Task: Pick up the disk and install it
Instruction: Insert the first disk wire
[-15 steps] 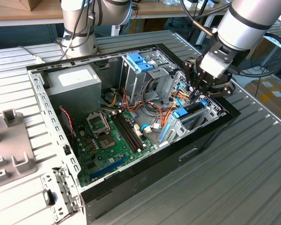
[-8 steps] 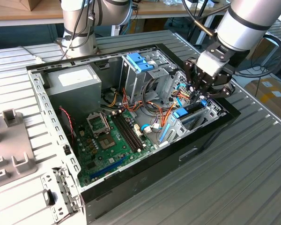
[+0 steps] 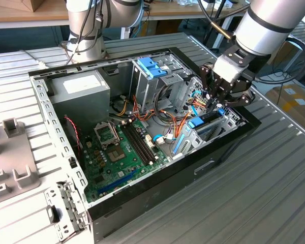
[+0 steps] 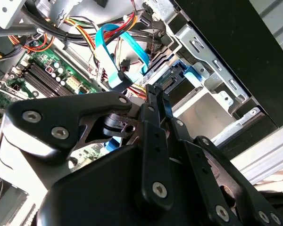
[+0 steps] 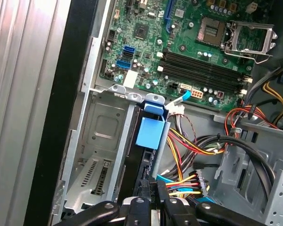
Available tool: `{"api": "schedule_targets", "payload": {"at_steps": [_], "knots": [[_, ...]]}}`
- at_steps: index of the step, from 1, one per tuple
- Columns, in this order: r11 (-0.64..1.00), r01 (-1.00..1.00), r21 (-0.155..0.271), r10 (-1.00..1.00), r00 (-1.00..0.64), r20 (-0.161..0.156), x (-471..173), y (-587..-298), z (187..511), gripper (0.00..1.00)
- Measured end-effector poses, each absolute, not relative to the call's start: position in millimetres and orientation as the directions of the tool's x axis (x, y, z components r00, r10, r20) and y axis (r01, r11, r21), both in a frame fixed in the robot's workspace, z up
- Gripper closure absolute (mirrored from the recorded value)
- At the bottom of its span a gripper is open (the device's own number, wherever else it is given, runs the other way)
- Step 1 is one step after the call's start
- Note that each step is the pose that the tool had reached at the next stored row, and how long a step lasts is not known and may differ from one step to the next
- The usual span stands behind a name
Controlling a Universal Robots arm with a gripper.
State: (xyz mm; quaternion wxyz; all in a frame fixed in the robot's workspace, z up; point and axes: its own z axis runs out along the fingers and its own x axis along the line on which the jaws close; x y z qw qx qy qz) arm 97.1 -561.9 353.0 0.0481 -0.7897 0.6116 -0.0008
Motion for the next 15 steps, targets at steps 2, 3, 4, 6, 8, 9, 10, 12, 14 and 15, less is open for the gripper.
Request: {"api": "schedule_targets", "payload": {"at_steps": [2,3,4,6,8,9,10,12,14,15], "knots": [[-0.2,-0.977,-0.077,-0.977,0.204,-0.058,97.1,-561.9,352.6,0.83],[-0.189,-0.979,-0.077,-0.979,0.194,-0.058,97.2,-561.9,352.4,0.83],[-0.168,-0.983,-0.077,-0.983,0.172,-0.057,97.5,-561.9,352.0,0.83],[-0.15,-0.986,-0.077,-0.986,0.154,-0.057,97.9,-561.9,351.1,0.83],[-0.114,-0.99,-0.077,-0.991,0.119,-0.057,98.5,-561.9,349.2,0.83],[-0.107,-0.991,-0.077,-0.992,0.111,-0.057,98.8,-561.9,348.8,0.83],[-0.1,-0.992,-0.077,-0.993,0.104,-0.057,99.1,-561.9,348.5,0.83],[-0.078,-0.994,-0.077,-0.995,0.083,-0.057,100.1,-561.9,347.7,0.83],[-0.047,-0.996,-0.077,-0.997,0.052,-0.057,100.8,-561.9,347.0,0.83],[-0.034,-0.996,-0.077,-0.998,0.039,-0.057,101.0,-561.9,346.8,0.83]]}}
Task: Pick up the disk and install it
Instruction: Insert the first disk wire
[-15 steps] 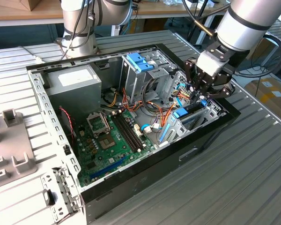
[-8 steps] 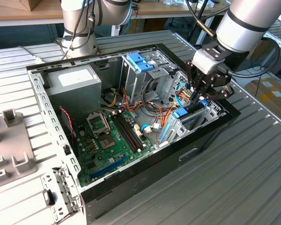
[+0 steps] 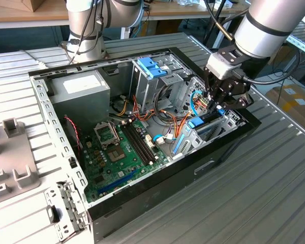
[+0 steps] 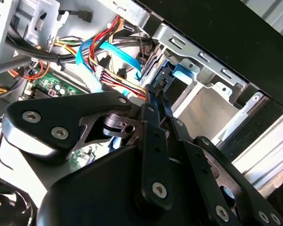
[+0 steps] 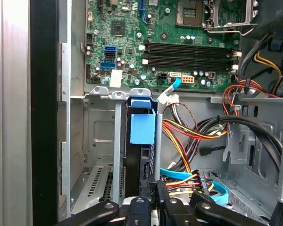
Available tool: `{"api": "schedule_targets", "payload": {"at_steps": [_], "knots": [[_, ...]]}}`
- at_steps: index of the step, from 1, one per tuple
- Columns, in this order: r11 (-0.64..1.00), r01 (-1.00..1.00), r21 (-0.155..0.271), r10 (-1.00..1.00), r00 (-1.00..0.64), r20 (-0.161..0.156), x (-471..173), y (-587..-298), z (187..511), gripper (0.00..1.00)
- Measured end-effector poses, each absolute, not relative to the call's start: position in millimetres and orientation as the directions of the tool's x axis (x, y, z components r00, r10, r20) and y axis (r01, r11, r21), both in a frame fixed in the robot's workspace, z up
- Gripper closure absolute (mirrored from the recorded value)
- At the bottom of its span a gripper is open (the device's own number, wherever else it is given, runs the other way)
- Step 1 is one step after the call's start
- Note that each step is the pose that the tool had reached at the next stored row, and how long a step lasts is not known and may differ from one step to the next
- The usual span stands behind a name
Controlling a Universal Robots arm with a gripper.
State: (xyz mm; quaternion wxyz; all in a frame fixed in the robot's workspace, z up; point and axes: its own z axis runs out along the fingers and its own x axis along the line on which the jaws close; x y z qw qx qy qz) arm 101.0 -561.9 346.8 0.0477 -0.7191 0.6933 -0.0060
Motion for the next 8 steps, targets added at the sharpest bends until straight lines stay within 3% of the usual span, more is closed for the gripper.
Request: {"api": "schedule_targets", "payload": {"at_steps": [8], "knots": [[0.031,-0.997,-0.077,-0.998,-0.026,-0.058,103.1,-562.1,346.0,0.83]]}}
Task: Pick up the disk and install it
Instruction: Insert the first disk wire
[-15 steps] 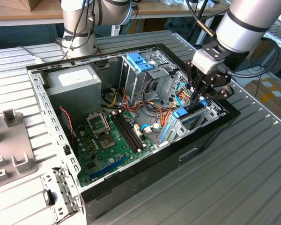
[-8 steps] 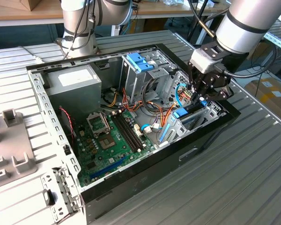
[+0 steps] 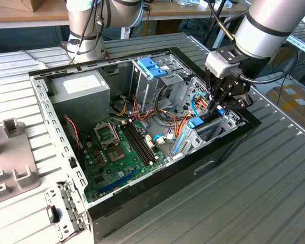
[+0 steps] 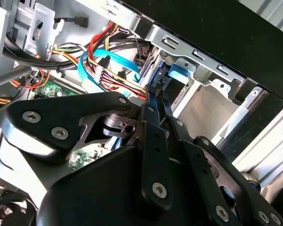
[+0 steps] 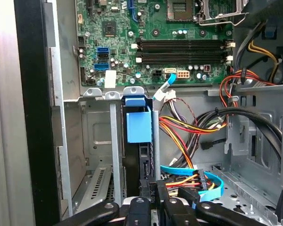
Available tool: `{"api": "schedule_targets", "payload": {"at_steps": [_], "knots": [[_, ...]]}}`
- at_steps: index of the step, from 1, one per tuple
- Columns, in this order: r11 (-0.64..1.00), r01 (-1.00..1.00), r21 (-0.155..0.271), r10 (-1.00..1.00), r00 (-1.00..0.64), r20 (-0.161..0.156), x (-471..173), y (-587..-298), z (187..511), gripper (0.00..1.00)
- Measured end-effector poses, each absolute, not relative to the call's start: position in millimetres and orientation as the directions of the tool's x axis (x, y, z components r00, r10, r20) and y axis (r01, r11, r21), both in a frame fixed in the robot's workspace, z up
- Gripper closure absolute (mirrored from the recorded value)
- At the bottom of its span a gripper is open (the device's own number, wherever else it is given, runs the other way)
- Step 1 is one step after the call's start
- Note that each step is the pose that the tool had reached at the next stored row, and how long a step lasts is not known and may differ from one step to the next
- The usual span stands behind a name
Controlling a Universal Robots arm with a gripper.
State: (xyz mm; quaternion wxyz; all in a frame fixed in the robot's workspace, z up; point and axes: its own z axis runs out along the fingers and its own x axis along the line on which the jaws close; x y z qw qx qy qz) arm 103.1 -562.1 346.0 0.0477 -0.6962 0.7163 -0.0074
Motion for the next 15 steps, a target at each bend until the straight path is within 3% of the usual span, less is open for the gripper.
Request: {"api": "schedule_targets", "payload": {"at_steps": [12,15], "knots": [[0.033,-0.997,-0.077,-0.997,-0.027,-0.068,104.4,-567.0,344.3,0.83],[0.034,-0.997,-0.076,-0.996,-0.028,-0.084,104.4,-567.3,343.8,0.83]]}}
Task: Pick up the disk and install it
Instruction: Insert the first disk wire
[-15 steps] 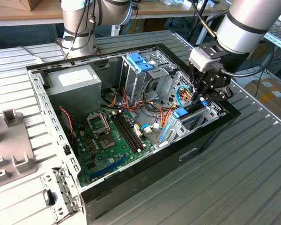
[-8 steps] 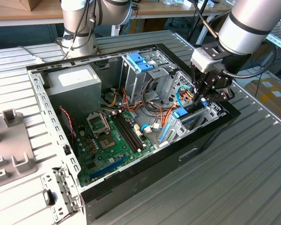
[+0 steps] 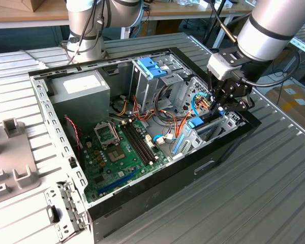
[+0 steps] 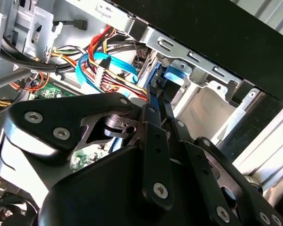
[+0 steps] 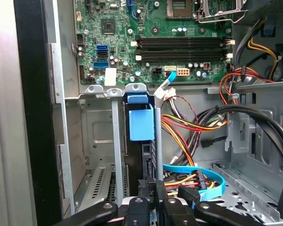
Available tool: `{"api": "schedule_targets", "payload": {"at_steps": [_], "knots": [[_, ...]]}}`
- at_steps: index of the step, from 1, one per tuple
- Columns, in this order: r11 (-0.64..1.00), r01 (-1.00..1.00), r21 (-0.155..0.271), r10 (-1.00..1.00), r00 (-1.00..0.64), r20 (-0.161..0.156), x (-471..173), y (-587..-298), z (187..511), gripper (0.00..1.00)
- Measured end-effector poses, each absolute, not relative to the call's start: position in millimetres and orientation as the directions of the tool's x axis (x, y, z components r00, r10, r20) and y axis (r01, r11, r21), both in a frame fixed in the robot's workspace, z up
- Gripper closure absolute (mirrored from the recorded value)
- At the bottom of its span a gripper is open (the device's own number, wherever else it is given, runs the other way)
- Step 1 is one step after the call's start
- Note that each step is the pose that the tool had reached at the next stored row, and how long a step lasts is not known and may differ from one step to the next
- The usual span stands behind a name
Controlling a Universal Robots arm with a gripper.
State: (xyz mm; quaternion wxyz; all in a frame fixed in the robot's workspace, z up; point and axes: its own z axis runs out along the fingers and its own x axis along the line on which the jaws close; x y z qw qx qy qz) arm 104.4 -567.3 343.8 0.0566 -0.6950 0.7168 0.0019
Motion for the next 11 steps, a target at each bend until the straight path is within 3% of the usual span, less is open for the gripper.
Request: {"api": "schedule_targets", "payload": {"at_steps": [6,11], "knots": [[0.038,-0.997,-0.074,-0.989,-0.028,-0.143,104.4,-569.5,343.7,0.83],[0.039,-0.997,-0.073,-0.987,-0.027,-0.156,104.5,-569.8,343.8,0.83]]}}
